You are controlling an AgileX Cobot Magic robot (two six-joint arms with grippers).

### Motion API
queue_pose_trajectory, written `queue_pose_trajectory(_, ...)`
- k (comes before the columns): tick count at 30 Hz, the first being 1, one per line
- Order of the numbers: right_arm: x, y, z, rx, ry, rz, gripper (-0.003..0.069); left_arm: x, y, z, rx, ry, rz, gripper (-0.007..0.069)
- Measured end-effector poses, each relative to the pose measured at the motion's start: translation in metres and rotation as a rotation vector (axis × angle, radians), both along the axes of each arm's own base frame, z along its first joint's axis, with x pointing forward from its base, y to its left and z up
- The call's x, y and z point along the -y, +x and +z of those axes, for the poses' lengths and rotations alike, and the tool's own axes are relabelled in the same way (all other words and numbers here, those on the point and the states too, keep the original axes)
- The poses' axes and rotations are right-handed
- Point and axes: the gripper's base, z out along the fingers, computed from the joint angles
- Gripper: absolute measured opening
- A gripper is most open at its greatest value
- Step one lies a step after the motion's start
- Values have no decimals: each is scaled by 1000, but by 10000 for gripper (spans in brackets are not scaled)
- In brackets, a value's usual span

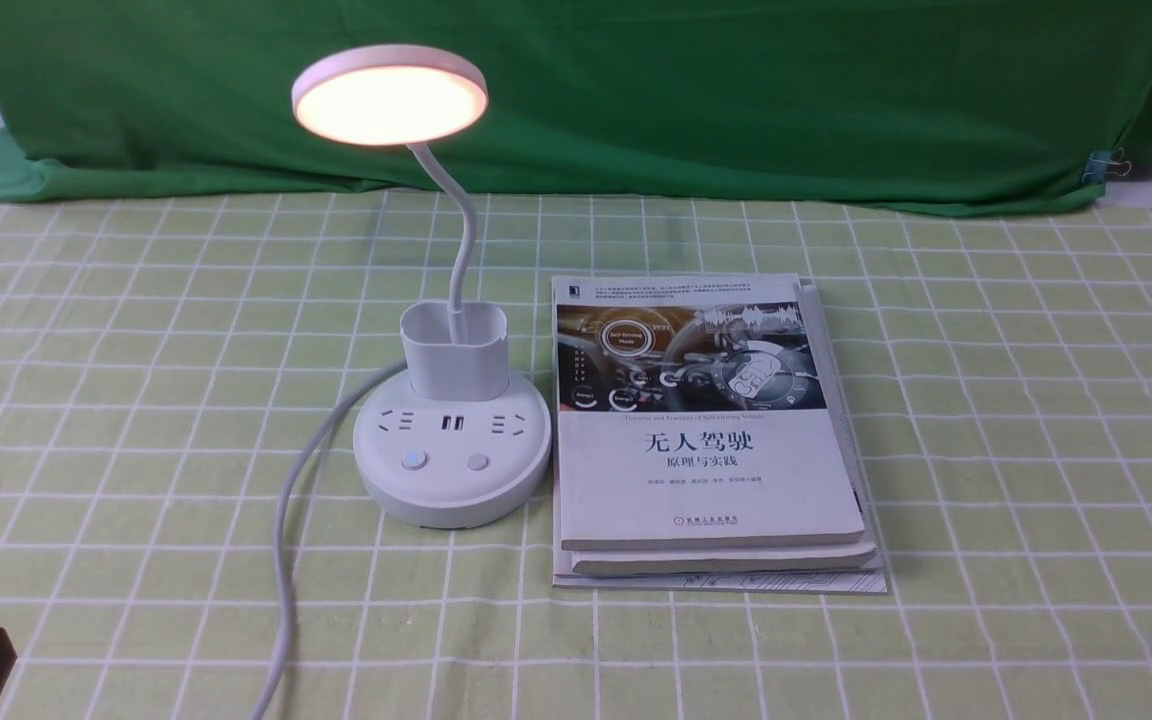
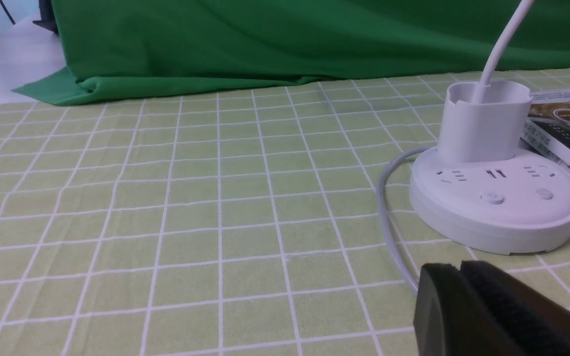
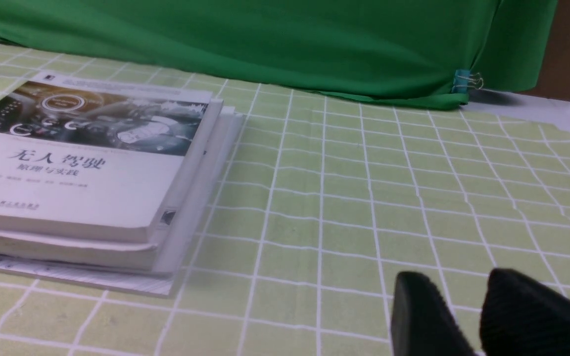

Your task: Turn on the table lamp on the green coffee tablecloth with your hand.

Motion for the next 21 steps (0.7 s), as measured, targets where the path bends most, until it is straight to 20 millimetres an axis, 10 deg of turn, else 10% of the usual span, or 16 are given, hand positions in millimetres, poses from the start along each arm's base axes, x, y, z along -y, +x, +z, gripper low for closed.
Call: queue_pose_trajectory(21,0,0,0,0,0,0,245,0,0,0,0,1,0,18)
